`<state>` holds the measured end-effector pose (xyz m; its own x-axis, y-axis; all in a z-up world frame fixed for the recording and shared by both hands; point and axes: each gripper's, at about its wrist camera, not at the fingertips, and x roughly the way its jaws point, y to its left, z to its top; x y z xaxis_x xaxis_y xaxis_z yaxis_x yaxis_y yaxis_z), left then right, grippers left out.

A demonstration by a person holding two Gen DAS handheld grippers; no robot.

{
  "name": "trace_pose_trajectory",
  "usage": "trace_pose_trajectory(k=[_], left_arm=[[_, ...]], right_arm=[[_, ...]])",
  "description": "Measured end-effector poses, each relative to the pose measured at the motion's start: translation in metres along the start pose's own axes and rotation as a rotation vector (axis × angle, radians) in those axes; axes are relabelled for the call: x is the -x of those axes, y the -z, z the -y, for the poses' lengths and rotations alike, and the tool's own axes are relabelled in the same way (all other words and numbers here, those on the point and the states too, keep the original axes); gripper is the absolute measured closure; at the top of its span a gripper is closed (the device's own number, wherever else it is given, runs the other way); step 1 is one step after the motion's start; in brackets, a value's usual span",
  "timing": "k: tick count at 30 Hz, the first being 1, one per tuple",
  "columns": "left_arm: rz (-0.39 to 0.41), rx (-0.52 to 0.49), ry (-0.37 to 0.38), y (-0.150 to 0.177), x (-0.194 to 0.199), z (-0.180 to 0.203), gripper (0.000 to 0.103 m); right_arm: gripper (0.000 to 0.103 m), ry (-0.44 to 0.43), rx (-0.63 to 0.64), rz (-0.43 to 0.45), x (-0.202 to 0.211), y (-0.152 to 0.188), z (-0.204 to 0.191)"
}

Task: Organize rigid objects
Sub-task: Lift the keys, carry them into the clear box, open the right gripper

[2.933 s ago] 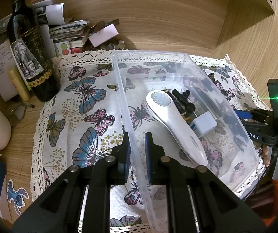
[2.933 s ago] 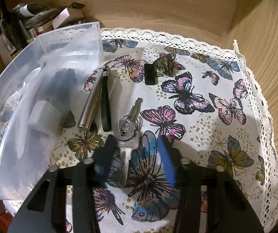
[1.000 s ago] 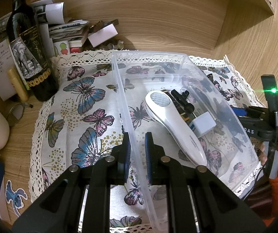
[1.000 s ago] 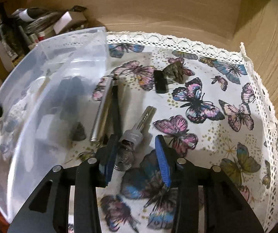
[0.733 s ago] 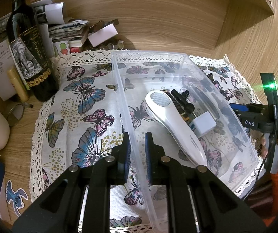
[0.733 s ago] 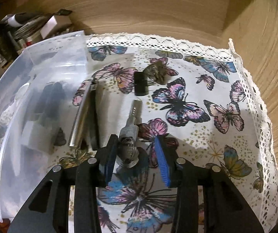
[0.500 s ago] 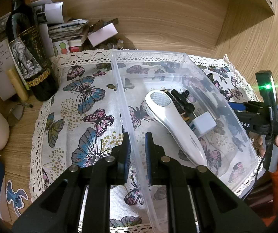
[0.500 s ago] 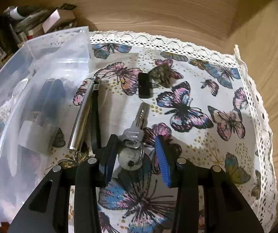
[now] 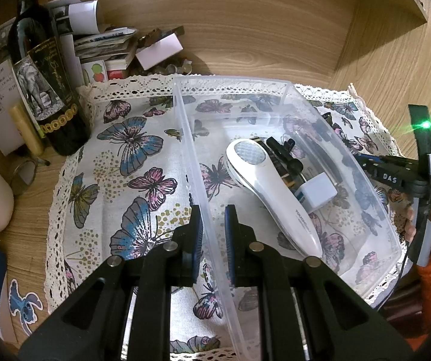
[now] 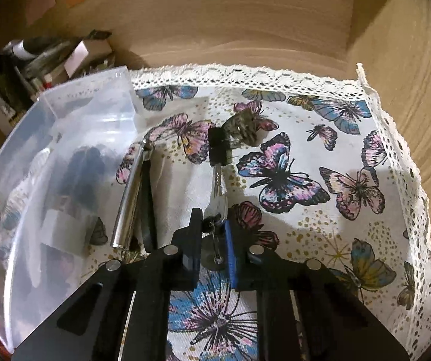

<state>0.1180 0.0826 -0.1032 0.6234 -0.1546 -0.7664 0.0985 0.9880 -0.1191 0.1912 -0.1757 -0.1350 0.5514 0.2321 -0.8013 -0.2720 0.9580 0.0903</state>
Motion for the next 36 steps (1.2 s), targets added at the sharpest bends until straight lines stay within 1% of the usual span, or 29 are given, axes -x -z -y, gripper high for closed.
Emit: trace_pose_trajectory(k=[5, 10, 18, 21, 24, 29, 36], left_arm=[[-0.001, 0.001, 0.001, 0.000, -0.001, 0.000, 0.091], [-0.001, 0.000, 0.000, -0.001, -0.001, -0.001, 0.091], [0.000, 0.000, 0.001, -0.001, -0.001, -0.001, 0.091], [0.000, 0.001, 0.002, -0.001, -0.001, -0.001, 0.091], [0.000, 0.003, 0.002, -0.001, -0.001, -0.001, 0.091], [0.002, 0.004, 0.004, -0.002, -0.001, -0.001, 0.091], [0.002, 0.006, 0.011, -0.003, -0.002, -0.001, 0.091]], right_arm=[[0.090, -0.012, -0.002, 0.035, 0.014, -0.001, -0.003], [0.090, -0.027, 0.023, 0.101, 0.038, -0.014, -0.013], [0.090, -0.078, 0.104, 0.222, 0.075, -0.041, -0.046], [0.090, -0.106, 0.136, 0.241, 0.080, -0.048, -0.061], [0.090, -0.134, 0.178, 0.239, 0.079, -0.050, -0.075], [0.090, -0.172, 0.237, 0.201, 0.066, -0.053, -0.100], [0.090, -0.216, 0.296, 0.062, 0.025, -0.052, -0.124]])
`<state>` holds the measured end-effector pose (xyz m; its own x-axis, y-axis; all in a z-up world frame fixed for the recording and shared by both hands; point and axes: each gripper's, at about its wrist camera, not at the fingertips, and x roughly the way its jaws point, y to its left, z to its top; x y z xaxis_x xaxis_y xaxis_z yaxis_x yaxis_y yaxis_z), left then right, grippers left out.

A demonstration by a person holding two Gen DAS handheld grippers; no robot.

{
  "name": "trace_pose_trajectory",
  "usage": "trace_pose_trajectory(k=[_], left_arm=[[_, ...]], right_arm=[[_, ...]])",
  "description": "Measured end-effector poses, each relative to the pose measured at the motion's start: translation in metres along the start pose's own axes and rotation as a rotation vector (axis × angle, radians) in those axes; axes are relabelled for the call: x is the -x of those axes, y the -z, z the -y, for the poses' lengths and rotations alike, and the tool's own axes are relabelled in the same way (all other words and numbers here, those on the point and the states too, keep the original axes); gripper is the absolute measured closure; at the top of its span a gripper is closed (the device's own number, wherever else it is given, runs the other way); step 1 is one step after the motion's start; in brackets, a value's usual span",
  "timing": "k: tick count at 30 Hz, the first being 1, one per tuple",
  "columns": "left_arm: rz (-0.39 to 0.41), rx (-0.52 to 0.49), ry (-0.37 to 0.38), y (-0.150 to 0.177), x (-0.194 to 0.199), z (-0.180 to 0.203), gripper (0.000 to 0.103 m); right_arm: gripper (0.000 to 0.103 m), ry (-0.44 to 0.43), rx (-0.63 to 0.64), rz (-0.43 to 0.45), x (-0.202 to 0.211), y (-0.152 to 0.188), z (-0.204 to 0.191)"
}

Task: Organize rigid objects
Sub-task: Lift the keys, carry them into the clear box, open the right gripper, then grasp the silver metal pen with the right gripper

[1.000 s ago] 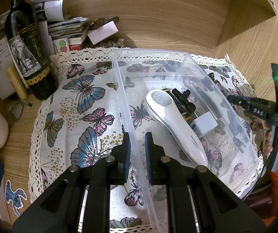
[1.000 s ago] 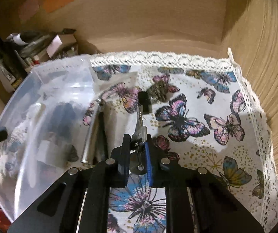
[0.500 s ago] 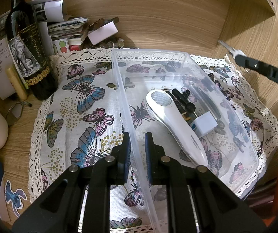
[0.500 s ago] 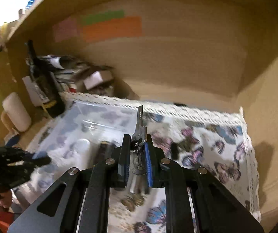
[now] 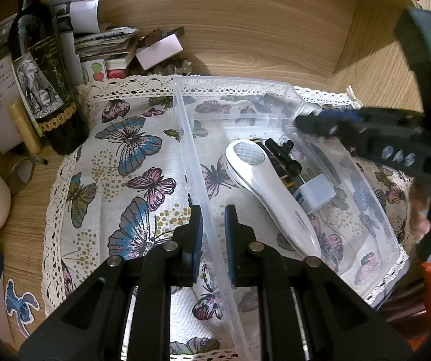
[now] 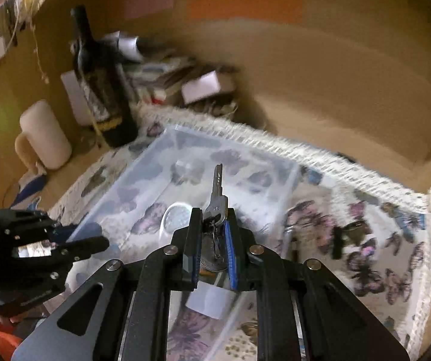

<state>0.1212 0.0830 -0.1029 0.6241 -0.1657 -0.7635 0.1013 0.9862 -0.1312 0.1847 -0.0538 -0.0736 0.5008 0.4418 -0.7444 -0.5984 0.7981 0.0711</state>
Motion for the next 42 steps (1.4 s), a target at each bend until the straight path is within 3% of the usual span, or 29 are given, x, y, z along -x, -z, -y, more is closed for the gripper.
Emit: trace_pose_trajectory(k=[10, 16, 20, 26, 33, 39, 42], left_arm=[[0.001, -0.006, 0.008, 0.001, 0.000, -0.001, 0.091], [0.001, -0.007, 0.008, 0.001, 0.000, -0.001, 0.090], [0.001, -0.008, 0.007, 0.002, 0.000, -0.001, 0.090], [0.001, -0.006, 0.006, 0.002, 0.001, -0.002, 0.090], [0.001, -0.006, 0.004, 0.002, 0.001, -0.001, 0.090], [-0.002, -0.011, -0.006, 0.002, 0.001, -0.001, 0.090], [-0.003, -0.012, -0.010, 0.002, 0.001, 0.000, 0.090]], right_arm=[[0.088, -0.003, 0.021, -0.117, -0.027, 0.004, -0.006], [0.081, 0.017, 0.029, -0.016, 0.007, 0.000, -0.005], [0.078, 0.078, 0.019, 0.054, 0.031, -0.004, 0.005], [0.075, 0.170, -0.029, 0.078, 0.045, 0.002, 0.033], [0.075, 0.212, -0.098, -0.008, 0.025, 0.026, 0.065], [0.075, 0.155, -0.126, -0.124, -0.008, 0.049, 0.074], [0.075, 0.111, -0.144, -0.141, -0.017, 0.053, 0.075]])
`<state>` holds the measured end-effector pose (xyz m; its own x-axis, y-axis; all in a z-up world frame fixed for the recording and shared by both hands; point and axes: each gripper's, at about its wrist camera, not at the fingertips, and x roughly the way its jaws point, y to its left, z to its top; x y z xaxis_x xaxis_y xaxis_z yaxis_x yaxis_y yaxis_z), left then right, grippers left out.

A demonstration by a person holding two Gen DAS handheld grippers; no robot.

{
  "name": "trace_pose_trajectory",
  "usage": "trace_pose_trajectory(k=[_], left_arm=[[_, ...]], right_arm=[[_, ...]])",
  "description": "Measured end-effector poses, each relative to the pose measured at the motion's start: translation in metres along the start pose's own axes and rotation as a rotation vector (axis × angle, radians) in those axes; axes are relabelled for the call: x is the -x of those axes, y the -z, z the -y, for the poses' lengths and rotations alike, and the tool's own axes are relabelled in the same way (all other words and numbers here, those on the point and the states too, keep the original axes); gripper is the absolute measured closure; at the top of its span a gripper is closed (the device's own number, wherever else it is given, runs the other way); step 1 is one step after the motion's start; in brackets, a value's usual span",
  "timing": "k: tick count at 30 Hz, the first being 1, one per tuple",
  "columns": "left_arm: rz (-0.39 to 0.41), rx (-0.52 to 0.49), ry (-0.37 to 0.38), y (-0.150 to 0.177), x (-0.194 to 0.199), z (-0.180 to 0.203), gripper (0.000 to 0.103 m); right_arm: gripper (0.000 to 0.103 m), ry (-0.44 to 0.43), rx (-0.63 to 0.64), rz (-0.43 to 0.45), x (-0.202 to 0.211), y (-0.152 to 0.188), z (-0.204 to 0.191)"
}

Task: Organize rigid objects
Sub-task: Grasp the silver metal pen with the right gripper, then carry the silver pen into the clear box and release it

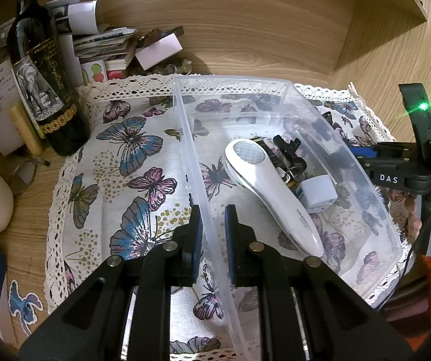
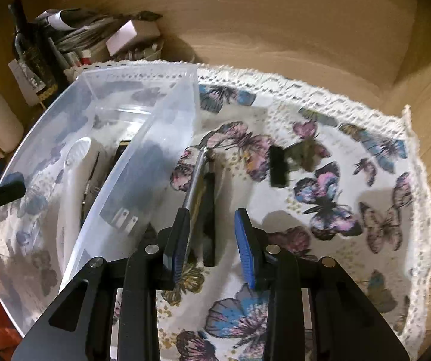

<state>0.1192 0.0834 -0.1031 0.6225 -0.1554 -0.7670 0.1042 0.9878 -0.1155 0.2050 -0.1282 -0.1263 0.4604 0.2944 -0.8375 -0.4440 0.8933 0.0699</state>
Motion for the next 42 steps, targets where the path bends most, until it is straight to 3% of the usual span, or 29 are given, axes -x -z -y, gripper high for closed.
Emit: trace_pose_trajectory(k=[10, 12, 16, 24, 32, 42], left_arm=[[-0.002, 0.002, -0.009, 0.000, 0.000, 0.002, 0.090], [-0.001, -0.001, -0.013, 0.000, 0.000, 0.002, 0.090], [-0.002, -0.004, -0.017, 0.001, 0.000, 0.002, 0.090], [-0.001, -0.006, -0.018, 0.001, 0.000, 0.002, 0.090], [0.003, -0.006, -0.015, 0.001, 0.000, 0.004, 0.090], [0.004, -0.007, -0.008, 0.002, -0.001, 0.004, 0.090]], right_arm=[[0.071, -0.003, 0.026, -0.020, -0.028, -0.002, -0.003], [0.088, 0.022, 0.029, -0.003, -0.027, -0.004, -0.003], [0.089, 0.041, 0.012, 0.014, -0.022, -0.003, 0.003], [0.089, 0.047, -0.019, 0.130, 0.030, -0.007, 0.011], [0.088, 0.040, 0.016, 0.268, 0.085, -0.022, -0.009], [0.089, -0.007, 0.106, 0.319, 0.094, -0.033, -0.054]])
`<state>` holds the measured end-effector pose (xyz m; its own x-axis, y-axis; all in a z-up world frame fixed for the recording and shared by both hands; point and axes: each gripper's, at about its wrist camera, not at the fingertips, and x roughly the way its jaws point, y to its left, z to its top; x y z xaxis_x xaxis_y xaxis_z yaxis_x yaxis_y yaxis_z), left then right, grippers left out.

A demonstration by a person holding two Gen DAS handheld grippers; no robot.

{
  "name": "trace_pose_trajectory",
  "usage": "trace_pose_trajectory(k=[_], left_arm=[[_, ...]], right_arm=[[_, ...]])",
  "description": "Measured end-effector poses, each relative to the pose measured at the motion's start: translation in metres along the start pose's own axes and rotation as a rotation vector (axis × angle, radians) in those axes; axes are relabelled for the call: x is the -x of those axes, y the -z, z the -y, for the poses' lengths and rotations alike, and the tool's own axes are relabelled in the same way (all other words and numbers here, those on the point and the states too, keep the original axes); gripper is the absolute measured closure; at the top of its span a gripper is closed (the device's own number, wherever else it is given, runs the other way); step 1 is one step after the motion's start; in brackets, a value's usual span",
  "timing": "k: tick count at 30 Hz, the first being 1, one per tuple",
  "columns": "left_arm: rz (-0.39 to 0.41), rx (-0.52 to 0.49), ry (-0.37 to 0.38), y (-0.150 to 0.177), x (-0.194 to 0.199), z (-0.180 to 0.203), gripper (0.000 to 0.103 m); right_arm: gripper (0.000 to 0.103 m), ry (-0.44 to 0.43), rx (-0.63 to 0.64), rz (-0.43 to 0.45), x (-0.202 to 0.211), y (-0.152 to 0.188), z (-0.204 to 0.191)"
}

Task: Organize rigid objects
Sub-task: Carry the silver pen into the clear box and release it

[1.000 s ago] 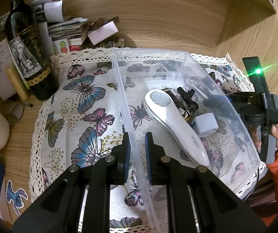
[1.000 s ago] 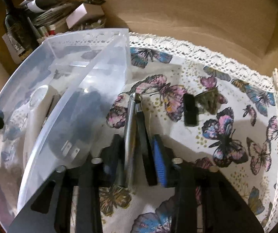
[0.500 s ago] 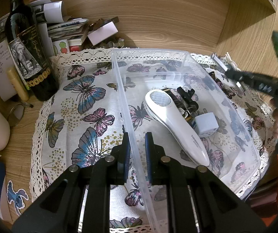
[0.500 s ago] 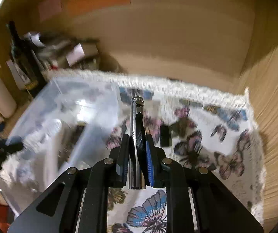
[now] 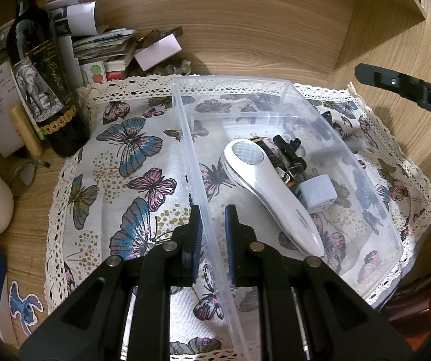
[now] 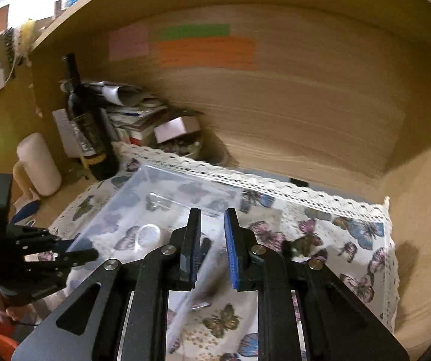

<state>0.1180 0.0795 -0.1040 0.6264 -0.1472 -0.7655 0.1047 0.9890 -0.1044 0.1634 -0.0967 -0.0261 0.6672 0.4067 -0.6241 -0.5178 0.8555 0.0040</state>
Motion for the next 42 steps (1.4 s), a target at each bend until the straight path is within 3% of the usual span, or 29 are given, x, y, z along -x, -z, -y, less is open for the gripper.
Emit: trace_pose_trajectory(k=[5, 10, 12, 15, 20, 23, 25, 26, 32, 42], left_arm=[[-0.001, 0.005, 0.009, -0.001, 0.000, -0.001, 0.090], [0.002, -0.002, 0.010, -0.001, 0.000, -0.001, 0.090], [0.002, 0.000, 0.012, -0.001, -0.001, -0.001, 0.090], [0.004, -0.001, 0.012, -0.001, 0.000, -0.001, 0.089], [-0.003, 0.000, 0.011, -0.001, -0.001, -0.002, 0.088], [-0.004, -0.001, 0.008, -0.002, -0.002, -0.002, 0.088], [-0.003, -0.001, 0.007, -0.001, -0.002, -0.002, 0.088], [-0.003, -0.002, 0.004, -0.002, -0.002, -0.002, 0.087], [-0.004, -0.003, 0.003, -0.001, -0.002, -0.002, 0.087], [-0.003, -0.007, 0.000, 0.000, -0.001, -0.002, 0.087]], right_arm=[[0.090, 0.011, 0.048, -0.015, -0.008, 0.002, -0.012], [0.088, 0.062, 0.020, -0.044, -0.010, 0.010, 0.008], [0.070, 0.086, -0.011, -0.085, -0.018, 0.020, 0.021], [0.053, 0.147, -0.009, -0.155, -0.037, 0.043, 0.033], [0.050, 0.128, -0.015, -0.316, -0.075, 0.084, 0.046], [0.052, 0.091, -0.066, -0.320, -0.079, 0.100, 0.050], [0.072, 0.087, -0.071, -0.308, -0.075, 0.101, 0.049], [0.088, 0.070, -0.086, -0.306, -0.073, 0.100, 0.050], [0.089, 0.087, -0.124, -0.261, -0.057, 0.093, 0.052], [0.089, 0.033, -0.123, -0.047, 0.002, 0.039, 0.033]])
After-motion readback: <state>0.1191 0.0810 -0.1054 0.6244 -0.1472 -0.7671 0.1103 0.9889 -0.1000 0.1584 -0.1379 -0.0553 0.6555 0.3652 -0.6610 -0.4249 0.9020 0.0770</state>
